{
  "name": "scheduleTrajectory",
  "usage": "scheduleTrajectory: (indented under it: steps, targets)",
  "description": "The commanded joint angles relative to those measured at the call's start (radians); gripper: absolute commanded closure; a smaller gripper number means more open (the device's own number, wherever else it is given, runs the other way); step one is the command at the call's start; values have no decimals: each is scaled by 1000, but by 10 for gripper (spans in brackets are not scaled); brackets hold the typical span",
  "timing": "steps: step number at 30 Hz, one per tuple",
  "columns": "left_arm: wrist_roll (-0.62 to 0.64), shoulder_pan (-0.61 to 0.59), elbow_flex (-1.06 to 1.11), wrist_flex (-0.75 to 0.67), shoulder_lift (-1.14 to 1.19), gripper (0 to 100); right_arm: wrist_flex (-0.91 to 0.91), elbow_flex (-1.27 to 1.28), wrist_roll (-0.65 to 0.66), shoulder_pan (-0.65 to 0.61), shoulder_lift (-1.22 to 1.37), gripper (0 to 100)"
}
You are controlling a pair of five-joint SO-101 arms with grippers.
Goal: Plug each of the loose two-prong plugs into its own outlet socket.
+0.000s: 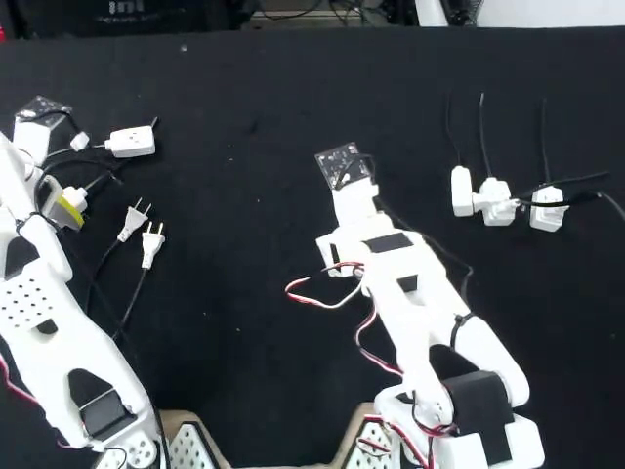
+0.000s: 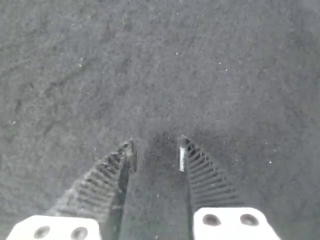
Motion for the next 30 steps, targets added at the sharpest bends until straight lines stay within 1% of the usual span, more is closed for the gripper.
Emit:
scheduleTrajectory:
  steps: [1,4,6,14,19,21,27,30]
  targets:
    - [-6,-5,-65,-37,-6,695,-20,-4,-2,-11,-42,868]
    - [34,-7,-65,-84,3,723,-20,-2,-2,-11,-42,868]
    - [38,-4,-65,-103,5,744,-20,-2,-2,-11,-42,868]
    - [35,12,-104,-94,5,751,-20,-2,-2,-11,-42,868]
    - [41,13,-74,-84,-5,755,-20,-2,0,-11,-42,868]
    - [37,13,-85,-31,-8,778,-20,-2,0,-11,-42,868]
    - [37,13,-199,164,2,972,-20,-4,0,-11,-42,868]
    - [37,13,-242,235,3,953,-20,-4,0,-11,-42,868]
